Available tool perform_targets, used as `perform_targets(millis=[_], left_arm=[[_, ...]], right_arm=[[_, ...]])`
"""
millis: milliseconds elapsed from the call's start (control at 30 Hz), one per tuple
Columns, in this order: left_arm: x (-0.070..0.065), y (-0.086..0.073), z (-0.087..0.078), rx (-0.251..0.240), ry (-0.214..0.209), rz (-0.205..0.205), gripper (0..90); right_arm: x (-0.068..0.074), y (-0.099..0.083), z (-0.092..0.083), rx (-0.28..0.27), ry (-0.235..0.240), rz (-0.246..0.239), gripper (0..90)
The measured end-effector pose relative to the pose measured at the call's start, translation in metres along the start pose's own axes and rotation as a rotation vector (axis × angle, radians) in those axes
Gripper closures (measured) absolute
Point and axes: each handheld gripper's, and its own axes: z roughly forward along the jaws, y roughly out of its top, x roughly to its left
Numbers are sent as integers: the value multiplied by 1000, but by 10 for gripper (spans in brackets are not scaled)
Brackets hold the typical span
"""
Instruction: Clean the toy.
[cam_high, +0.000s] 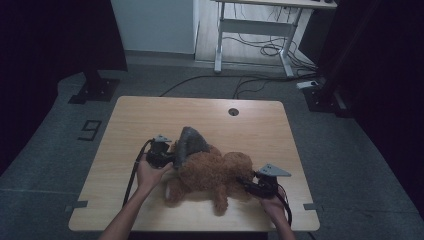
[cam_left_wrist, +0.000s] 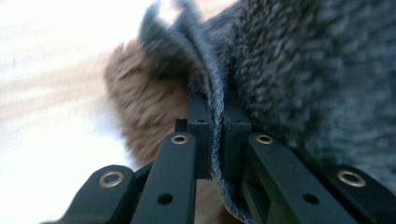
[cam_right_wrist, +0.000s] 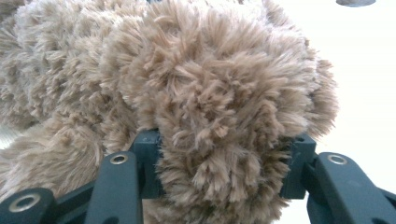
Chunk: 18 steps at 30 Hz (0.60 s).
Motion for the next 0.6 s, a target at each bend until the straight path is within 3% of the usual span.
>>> perform_targets(millis=[300,367,500,600], left_arm=[[15,-21,-6,4,36,-7,842],[15,-22,-9,-23,22,-7,843],[-1,-7,-23,-109,-36,10,845],[-27,18,-32,-169,-73,62,846]], right_arm=[[0,0,0,-2,-2,5,472],[-1,0,0,-2,1,8,472],[-3,-1,0,-6,8,23,471],[-3,-1,0,-8,8,26,471]])
